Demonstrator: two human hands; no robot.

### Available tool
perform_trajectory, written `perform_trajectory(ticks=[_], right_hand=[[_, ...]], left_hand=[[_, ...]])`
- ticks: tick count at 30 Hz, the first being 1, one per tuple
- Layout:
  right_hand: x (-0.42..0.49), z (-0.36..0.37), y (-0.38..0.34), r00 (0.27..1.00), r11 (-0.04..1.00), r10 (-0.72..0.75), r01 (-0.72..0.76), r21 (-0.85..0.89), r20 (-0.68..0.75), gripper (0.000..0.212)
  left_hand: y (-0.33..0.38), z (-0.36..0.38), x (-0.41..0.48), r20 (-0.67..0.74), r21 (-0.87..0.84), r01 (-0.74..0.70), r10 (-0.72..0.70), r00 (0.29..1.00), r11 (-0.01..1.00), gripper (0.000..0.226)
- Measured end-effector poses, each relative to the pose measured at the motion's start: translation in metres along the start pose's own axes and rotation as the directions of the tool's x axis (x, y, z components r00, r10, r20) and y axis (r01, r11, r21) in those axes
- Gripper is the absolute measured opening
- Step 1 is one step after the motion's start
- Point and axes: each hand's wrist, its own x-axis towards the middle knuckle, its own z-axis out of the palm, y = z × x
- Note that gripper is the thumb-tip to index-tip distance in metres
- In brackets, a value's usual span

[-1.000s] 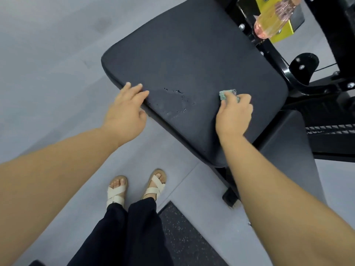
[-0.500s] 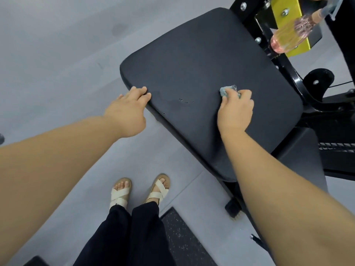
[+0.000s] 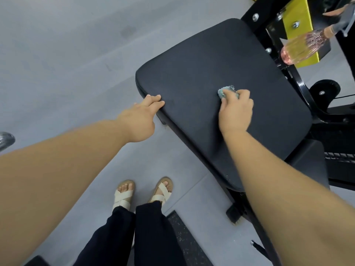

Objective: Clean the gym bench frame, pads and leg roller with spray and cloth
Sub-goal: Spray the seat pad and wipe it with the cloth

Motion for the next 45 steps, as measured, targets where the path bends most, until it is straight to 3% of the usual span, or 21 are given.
perform_trajectory(ticks=[2,5,9,11,14,16,18,20,22,24,25,28,30,31,33,36,38,39,41,43,45], right_hand=[[-0.025,0.013,-0.034,0.998,0.997,-0.049,0.053,0.063,-0.050,0.021],[-0.074,0.019,-0.082,0.911,0.901,-0.412,0.413,0.134,-0.032,0.025],[-0.064,0.017,-0.071,0.569,0.565,-0.822,0.809,0.162,0.023,0.028],[-0.034,0.014,-0.061,0.656,0.645,-0.754,0.744,0.175,-0.013,0.027],[0.012,0.010,-0.057,0.951,0.927,-0.309,0.294,0.233,0.030,0.030],[0.019,0.015,-0.066,0.996,0.981,-0.074,0.065,0.185,0.043,0.032],[-0.002,0.022,-0.092,0.974,0.961,-0.221,0.207,0.181,0.058,0.030],[-0.034,0.025,-0.114,0.858,0.841,-0.509,0.477,0.257,0.072,0.023],[-0.049,0.030,-0.116,0.661,0.652,-0.750,0.730,0.203,0.033,0.023],[-0.029,0.029,-0.106,0.511,0.509,-0.860,0.852,0.120,0.018,0.024],[-0.014,0.026,-0.101,0.507,0.506,-0.862,0.856,0.105,0.024,0.024],[0.028,0.019,-0.081,0.818,0.823,-0.568,0.562,0.084,0.093,0.024],[0.033,0.021,-0.065,0.935,0.938,-0.343,0.336,0.083,0.092,0.027],[0.025,0.022,-0.066,0.951,0.952,-0.298,0.289,0.100,0.085,0.028],[-0.001,0.025,-0.079,0.901,0.890,-0.433,0.425,0.164,0.013,0.024],[-0.039,0.024,-0.075,0.696,0.674,-0.718,0.703,0.228,-0.021,0.017],[-0.035,0.013,-0.043,0.608,0.592,-0.794,0.775,0.223,-0.003,0.014],[-0.026,0.007,-0.019,0.618,0.607,-0.786,0.776,0.171,-0.011,0.015],[-0.003,-0.001,0.035,0.753,0.754,-0.655,0.656,0.001,-0.069,0.021],[0.017,-0.010,0.082,0.931,0.938,-0.346,0.341,-0.062,-0.114,0.024],[0.014,-0.011,0.093,0.994,0.999,-0.020,0.023,0.024,-0.110,0.026]], left_hand=[[-0.002,-0.001,0.002,0.013,-0.019,-0.004,0.004,1.000,1.000,0.065],[-0.002,-0.007,0.003,0.006,-0.133,0.015,-0.014,1.000,0.991,0.059],[-0.009,-0.021,0.006,-0.152,-0.247,0.064,-0.104,0.983,0.967,0.053],[-0.016,-0.025,0.007,-0.166,-0.218,0.113,-0.151,0.975,0.969,0.056],[-0.015,-0.025,0.006,-0.092,-0.206,0.166,-0.188,0.978,0.964,0.058],[-0.010,-0.020,0.005,-0.091,-0.221,0.179,-0.203,0.975,0.959,0.059],[-0.006,-0.016,0.006,-0.121,-0.266,0.198,-0.236,0.964,0.943,0.060],[-0.002,-0.015,0.008,-0.140,-0.354,0.215,-0.279,0.950,0.910,0.061],[-0.001,-0.015,0.010,-0.139,-0.436,0.226,-0.313,0.940,0.871,0.063],[-0.003,-0.015,0.011,-0.134,-0.457,0.232,-0.325,0.936,0.858,0.064],[-0.004,-0.015,0.010,-0.141,-0.455,0.234,-0.329,0.934,0.859,0.064],[-0.002,-0.014,0.008,-0.149,-0.479,0.229,-0.335,0.930,0.847,0.061],[0.003,-0.011,0.009,-0.161,-0.503,0.228,-0.349,0.923,0.834,0.060],[0.007,-0.010,0.009,-0.181,-0.501,0.234,-0.365,0.913,0.833,0.058],[0.016,-0.006,0.012,-0.246,-0.488,0.252,-0.409,0.879,0.836,0.057],[0.037,0.002,0.014,-0.361,-0.477,0.250,-0.447,0.819,0.843,0.054],[0.054,0.008,0.013,-0.415,-0.424,0.198,-0.384,0.825,0.884,0.052],[0.063,0.012,0.013,-0.425,-0.383,0.154,-0.322,0.846,0.911,0.051],[0.081,0.021,0.013,-0.410,-0.312,0.066,-0.197,0.891,0.948,0.049],[0.095,0.029,0.018,-0.368,-0.267,0.022,-0.123,0.922,0.963,0.047],[0.103,0.033,0.024,-0.327,-0.231,0.041,-0.117,0.938,0.972,0.048]])
